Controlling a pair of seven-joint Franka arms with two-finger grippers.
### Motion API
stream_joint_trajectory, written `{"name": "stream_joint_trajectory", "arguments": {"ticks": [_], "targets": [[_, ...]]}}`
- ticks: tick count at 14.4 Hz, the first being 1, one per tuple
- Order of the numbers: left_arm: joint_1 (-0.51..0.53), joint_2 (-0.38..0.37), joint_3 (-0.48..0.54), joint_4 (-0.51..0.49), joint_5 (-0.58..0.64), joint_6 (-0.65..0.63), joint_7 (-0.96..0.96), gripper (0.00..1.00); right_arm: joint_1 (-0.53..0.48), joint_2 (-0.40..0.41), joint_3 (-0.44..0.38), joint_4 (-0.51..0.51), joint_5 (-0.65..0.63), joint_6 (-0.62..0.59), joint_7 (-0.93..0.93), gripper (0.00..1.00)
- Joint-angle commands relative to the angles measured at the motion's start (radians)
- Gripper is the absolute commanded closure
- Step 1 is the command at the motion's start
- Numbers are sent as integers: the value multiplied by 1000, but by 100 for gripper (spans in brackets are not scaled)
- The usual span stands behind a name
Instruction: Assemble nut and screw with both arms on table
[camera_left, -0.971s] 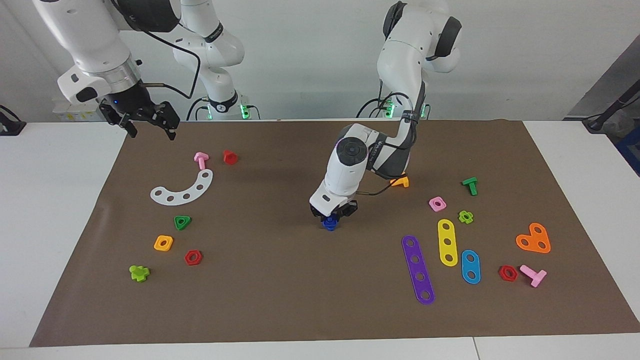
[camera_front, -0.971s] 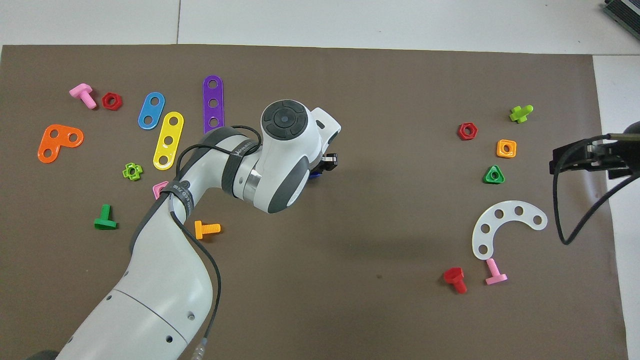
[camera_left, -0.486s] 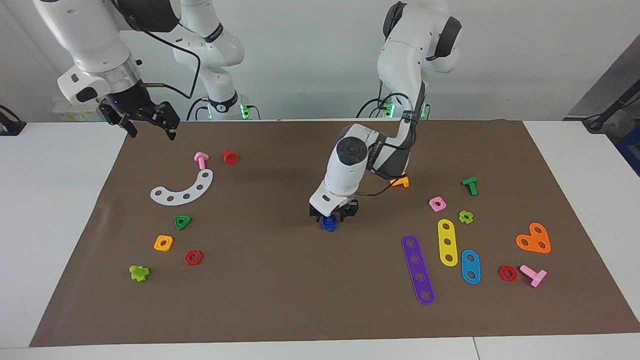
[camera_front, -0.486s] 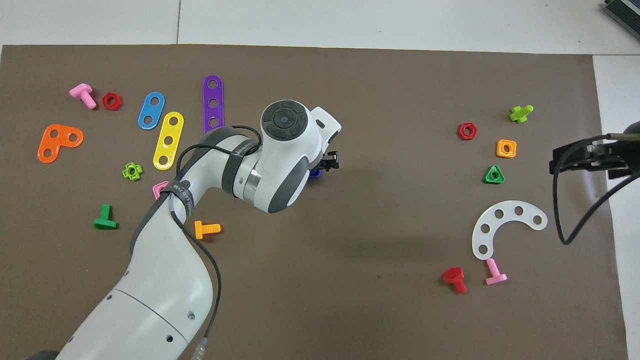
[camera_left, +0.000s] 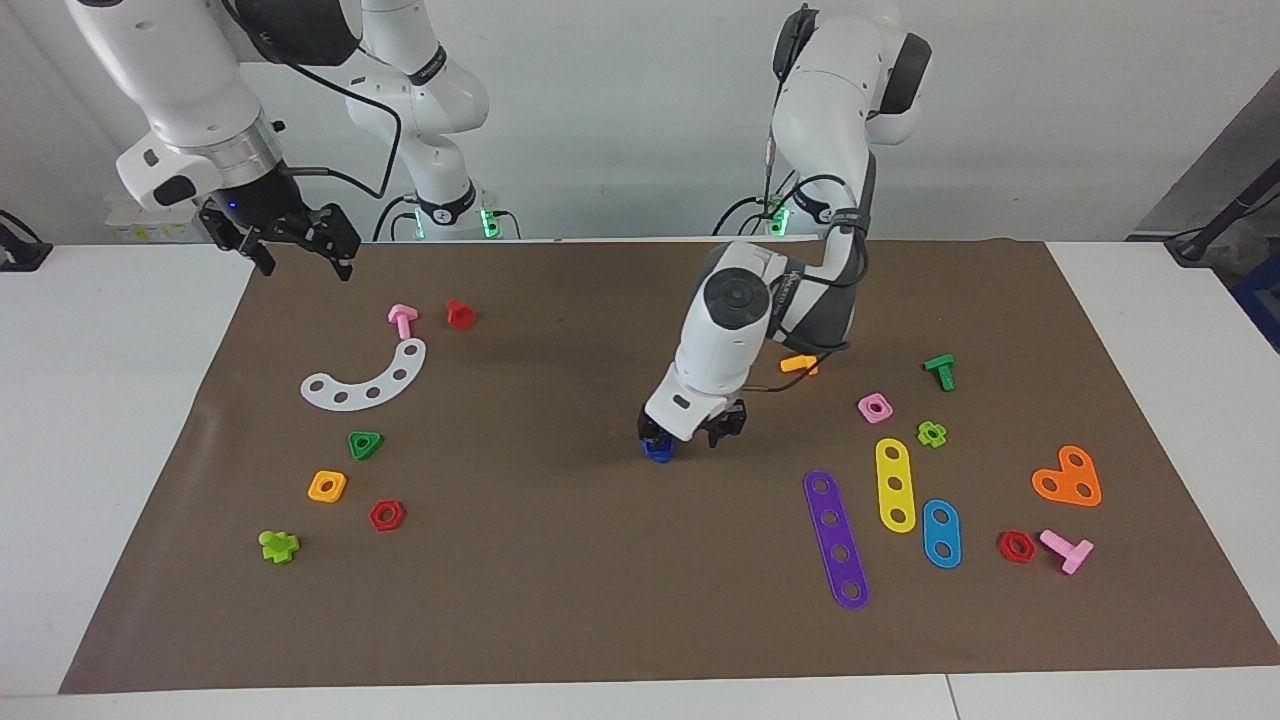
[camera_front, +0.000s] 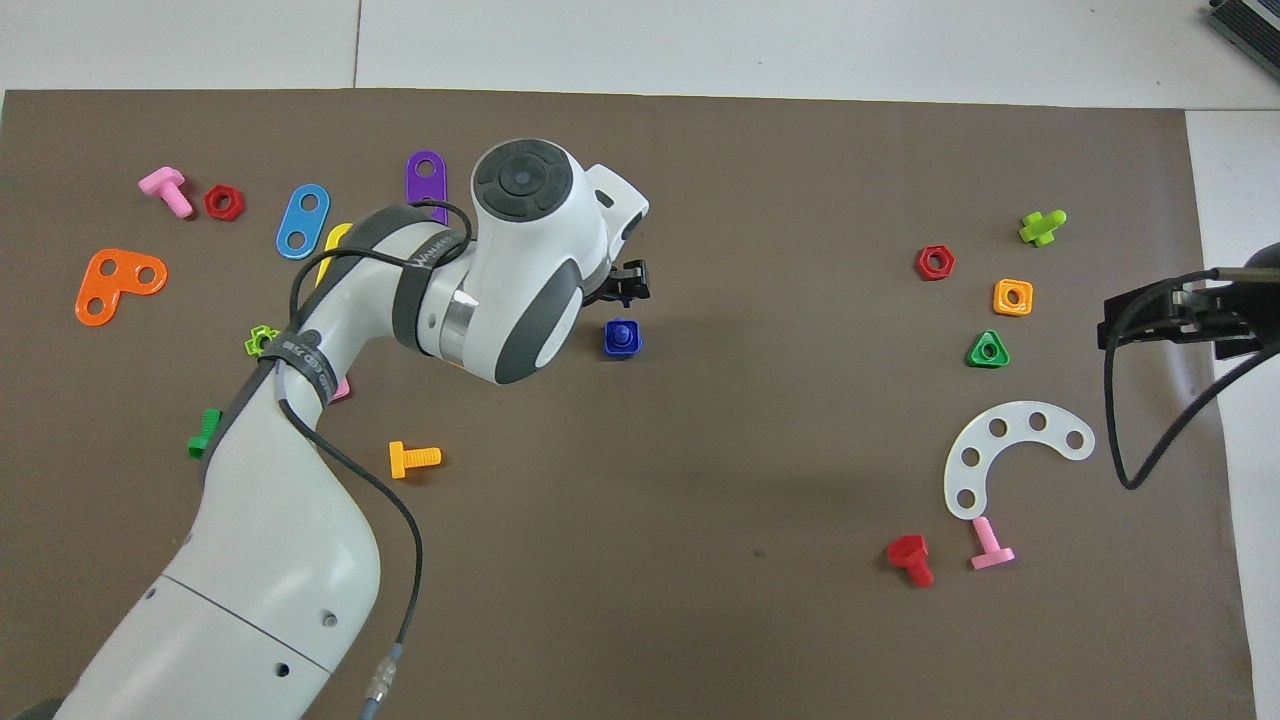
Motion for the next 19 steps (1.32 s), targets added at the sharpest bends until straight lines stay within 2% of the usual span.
{"name": "stream_joint_trajectory", "arguments": {"ticks": [1,4,8,9,12,19], "targets": [[121,-76,-11,30,29,-60,6,9,-3,-13,10,-12,5,-8,-23,0],[260,-200,-11,-39,24,-88,84,9,-4,-14,10,-12,5,-10,-23,0],[367,-265,-3,-51,81,-199,232,6,-3,-13,10,-12,5,-11,-23,0],[388,-289,-3,-68,87,-235,281,0,-3,-13,10,-12,5,-10,-23,0],[413,-370,-2,-126,92,-308,322,0,-3,-13,10,-12,5,-10,-23,0],[413,-478,0,-154,104,-422,426,0,-3,-14,10,-12,5,-10,-23,0]]}}
